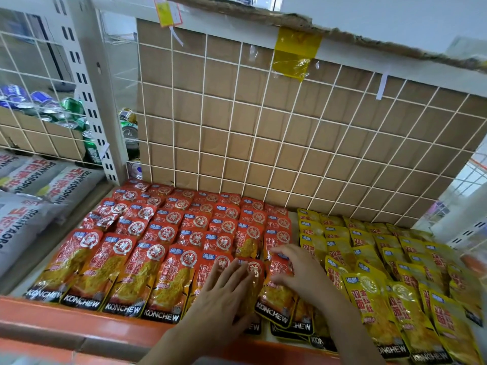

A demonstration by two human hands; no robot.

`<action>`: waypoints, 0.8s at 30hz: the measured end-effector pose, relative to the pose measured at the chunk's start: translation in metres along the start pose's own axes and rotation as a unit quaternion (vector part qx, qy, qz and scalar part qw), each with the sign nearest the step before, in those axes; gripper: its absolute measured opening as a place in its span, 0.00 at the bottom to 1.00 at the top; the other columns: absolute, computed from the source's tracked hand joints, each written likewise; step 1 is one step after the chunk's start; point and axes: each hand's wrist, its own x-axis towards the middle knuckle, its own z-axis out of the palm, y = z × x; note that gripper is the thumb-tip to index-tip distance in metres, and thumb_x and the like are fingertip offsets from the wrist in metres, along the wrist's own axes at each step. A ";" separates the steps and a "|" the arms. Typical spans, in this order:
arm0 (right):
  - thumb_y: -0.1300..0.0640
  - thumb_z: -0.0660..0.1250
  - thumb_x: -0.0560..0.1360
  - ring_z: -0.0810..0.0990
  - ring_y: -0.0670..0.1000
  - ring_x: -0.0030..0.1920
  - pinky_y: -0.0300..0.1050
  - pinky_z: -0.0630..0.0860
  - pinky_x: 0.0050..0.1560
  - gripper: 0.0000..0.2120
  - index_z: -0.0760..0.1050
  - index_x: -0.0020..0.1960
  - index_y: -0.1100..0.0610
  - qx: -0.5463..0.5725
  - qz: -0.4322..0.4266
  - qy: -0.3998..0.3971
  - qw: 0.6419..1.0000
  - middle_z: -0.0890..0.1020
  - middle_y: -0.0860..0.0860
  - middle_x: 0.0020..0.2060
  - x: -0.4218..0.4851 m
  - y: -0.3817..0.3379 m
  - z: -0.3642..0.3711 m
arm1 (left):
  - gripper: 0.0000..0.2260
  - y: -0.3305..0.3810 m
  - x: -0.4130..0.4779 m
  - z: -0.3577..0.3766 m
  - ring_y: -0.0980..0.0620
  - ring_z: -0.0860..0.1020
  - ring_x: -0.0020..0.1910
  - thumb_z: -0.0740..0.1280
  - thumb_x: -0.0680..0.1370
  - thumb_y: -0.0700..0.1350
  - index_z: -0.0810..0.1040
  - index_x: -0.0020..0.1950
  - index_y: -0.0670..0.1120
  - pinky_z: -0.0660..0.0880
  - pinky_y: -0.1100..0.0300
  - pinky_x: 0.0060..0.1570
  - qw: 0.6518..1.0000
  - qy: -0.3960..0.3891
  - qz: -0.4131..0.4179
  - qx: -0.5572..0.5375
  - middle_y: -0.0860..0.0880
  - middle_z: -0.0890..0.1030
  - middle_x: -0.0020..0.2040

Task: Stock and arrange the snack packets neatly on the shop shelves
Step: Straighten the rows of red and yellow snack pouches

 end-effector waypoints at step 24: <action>0.40 0.67 0.70 0.67 0.45 0.59 0.42 0.62 0.64 0.18 0.71 0.56 0.47 -0.069 -0.042 0.030 0.996 0.72 0.42 0.54 0.017 -0.034 0.022 | 0.34 -0.030 -0.007 0.005 0.51 0.52 0.73 0.44 0.78 0.67 0.67 0.71 0.44 0.51 0.48 0.67 0.998 0.032 -0.058 0.002 0.46 0.70 0.70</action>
